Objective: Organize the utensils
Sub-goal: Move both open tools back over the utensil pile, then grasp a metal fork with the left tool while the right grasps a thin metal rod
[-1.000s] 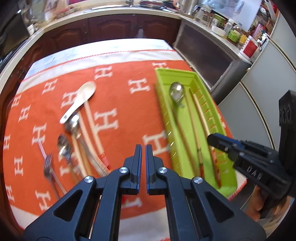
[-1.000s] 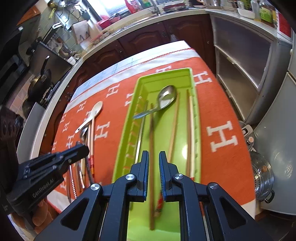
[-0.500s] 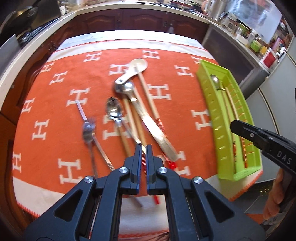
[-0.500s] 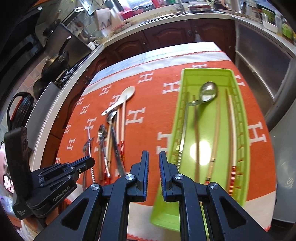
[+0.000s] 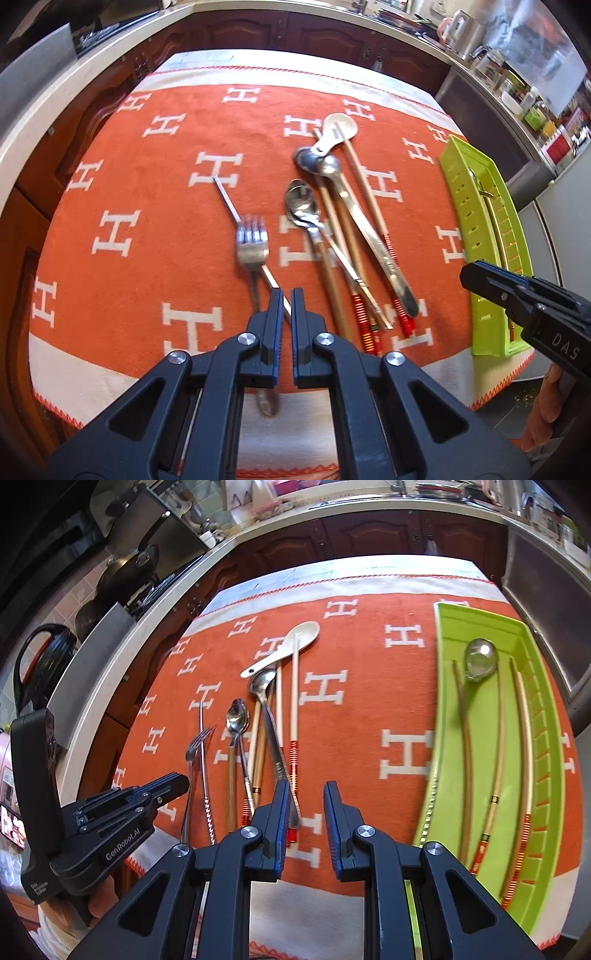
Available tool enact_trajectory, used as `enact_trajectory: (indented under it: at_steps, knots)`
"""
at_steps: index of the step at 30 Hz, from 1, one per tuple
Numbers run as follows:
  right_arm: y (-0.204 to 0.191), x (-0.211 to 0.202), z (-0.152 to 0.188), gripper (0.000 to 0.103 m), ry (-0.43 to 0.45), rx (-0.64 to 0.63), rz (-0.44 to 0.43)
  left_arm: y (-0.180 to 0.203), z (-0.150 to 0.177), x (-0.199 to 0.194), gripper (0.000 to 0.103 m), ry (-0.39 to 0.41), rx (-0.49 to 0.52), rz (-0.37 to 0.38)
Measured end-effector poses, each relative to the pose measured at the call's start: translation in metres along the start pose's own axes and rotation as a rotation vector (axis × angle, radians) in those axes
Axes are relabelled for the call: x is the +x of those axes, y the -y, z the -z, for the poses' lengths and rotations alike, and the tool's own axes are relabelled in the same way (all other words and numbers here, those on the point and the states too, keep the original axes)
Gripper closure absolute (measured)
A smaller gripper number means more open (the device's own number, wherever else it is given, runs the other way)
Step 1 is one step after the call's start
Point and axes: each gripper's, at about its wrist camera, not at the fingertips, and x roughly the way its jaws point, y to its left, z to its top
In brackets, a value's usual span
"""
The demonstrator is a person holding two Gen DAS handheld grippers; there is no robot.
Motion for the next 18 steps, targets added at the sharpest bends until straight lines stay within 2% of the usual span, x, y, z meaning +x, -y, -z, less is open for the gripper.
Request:
enact_trajectory:
  at_steps: [8, 18]
  knots:
    - [-0.021, 0.022, -0.004, 0.085, -0.033, -0.047, -0.017, -0.025, 0.001, 0.021, 0.103, -0.050, -0.064, 0.047]
    - [-0.040, 0.046, -0.005, 0.085, -0.072, -0.098, -0.051, -0.030, -0.001, 0.034, 0.102, -0.056, -0.081, 0.080]
